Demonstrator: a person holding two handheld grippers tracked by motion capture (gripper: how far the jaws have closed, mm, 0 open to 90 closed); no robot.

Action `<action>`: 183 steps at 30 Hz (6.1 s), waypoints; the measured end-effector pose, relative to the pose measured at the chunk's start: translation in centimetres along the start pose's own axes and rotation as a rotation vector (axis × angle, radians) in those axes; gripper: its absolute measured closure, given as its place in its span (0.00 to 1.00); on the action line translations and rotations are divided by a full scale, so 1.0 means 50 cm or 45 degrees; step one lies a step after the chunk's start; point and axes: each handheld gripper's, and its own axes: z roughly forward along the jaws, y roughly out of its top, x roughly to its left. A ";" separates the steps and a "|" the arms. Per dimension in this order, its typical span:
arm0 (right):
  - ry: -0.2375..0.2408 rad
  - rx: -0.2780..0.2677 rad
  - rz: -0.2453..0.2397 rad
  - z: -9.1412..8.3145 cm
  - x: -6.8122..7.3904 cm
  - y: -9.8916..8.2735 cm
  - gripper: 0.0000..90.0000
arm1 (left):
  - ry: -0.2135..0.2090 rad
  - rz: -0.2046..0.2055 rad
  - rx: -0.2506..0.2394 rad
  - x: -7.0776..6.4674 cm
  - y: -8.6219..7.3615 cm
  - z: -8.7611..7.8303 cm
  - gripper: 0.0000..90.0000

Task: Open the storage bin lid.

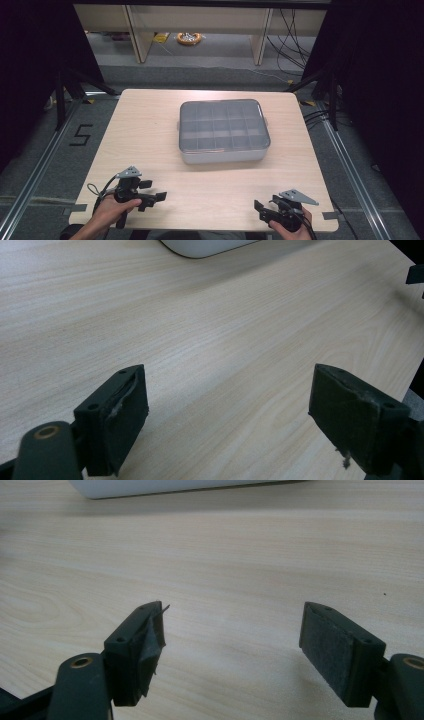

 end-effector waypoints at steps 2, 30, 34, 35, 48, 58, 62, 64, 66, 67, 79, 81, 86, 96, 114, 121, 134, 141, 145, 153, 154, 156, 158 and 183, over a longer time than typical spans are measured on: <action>-0.007 0.012 0.045 -0.001 0.003 -0.001 0.30 | -0.002 -0.007 -0.004 0.000 0.001 0.000 0.17; 0.042 -0.061 0.102 0.001 -0.021 0.002 0.29 | 0.005 -0.040 -0.026 0.004 0.003 -0.002 0.17; 0.042 -0.064 0.166 -0.001 -0.017 0.005 0.29 | -0.002 -0.046 -0.036 0.005 0.003 -0.001 0.17; 0.067 -0.083 0.131 0.000 -0.024 0.006 0.29 | -0.003 -0.046 -0.035 0.006 0.004 -0.001 0.17; 0.092 -0.180 0.207 0.007 -0.052 0.027 0.26 | -0.012 -0.085 -0.042 0.012 0.012 0.004 0.17; 0.137 -0.197 0.335 0.013 -0.078 0.064 0.29 | -0.027 -0.146 -0.081 0.026 0.032 0.006 0.18; 0.126 -0.206 0.282 0.017 -0.088 0.086 0.29 | -0.031 -0.138 -0.090 0.025 0.044 0.006 0.18; 0.139 -0.199 0.345 0.018 -0.084 0.105 0.30 | -0.019 -0.136 -0.095 0.024 0.053 0.008 0.18; 0.144 -0.216 0.298 0.023 -0.092 0.116 0.30 | -0.031 -0.139 -0.097 0.025 0.059 0.010 0.18; 0.134 -0.203 0.310 0.020 -0.092 0.124 0.30 | -0.032 -0.132 -0.095 0.026 0.061 0.011 0.18; 0.121 -0.254 0.360 0.041 -0.133 0.208 0.31 | -0.044 -0.192 -0.167 0.050 0.129 0.016 0.25; 0.113 -0.268 0.371 0.048 -0.145 0.227 0.32 | -0.036 -0.216 -0.193 0.060 0.149 0.019 0.27; 0.112 -0.267 0.410 0.073 -0.169 0.273 0.35 | -0.040 -0.266 -0.214 0.088 0.200 0.041 0.34; 0.113 -0.232 0.491 0.127 -0.202 0.347 0.42 | -0.008 -0.322 -0.202 0.128 0.272 0.096 0.39; 0.126 -0.152 0.537 0.237 -0.195 0.401 0.49 | 0.000 -0.383 -0.124 0.153 0.336 0.176 0.53; 0.148 -0.143 0.572 0.254 -0.195 0.404 0.57 | 0.006 -0.374 -0.133 0.141 0.346 0.190 0.58; 0.022 -0.237 0.535 0.244 -0.178 0.403 0.69 | 0.042 -0.401 -0.154 0.135 0.350 0.184 0.62; 0.044 -0.266 0.584 0.234 -0.177 0.391 0.72 | 0.023 -0.376 -0.177 0.126 0.361 0.160 0.67; 0.072 -0.310 0.623 0.221 -0.171 0.394 0.72 | 0.050 -0.369 -0.214 0.115 0.370 0.149 0.69; 0.107 -0.366 0.594 0.181 -0.149 0.405 0.73 | 0.026 -0.329 -0.257 0.096 0.369 0.109 0.71; 0.122 -0.386 0.567 0.167 -0.145 0.403 0.73 | 0.021 -0.325 -0.272 0.091 0.368 0.103 0.71; 0.151 -0.371 0.602 0.151 -0.134 0.401 0.73 | 0.018 -0.306 -0.301 0.079 0.362 0.082 0.72; 0.164 -0.375 0.584 0.136 -0.129 0.397 0.73 | 0.010 -0.299 -0.318 0.072 0.358 0.071 0.73; 0.199 -0.491 0.475 0.035 -0.093 0.298 0.75 | -0.104 -0.223 -0.316 0.013 0.261 0.024 0.74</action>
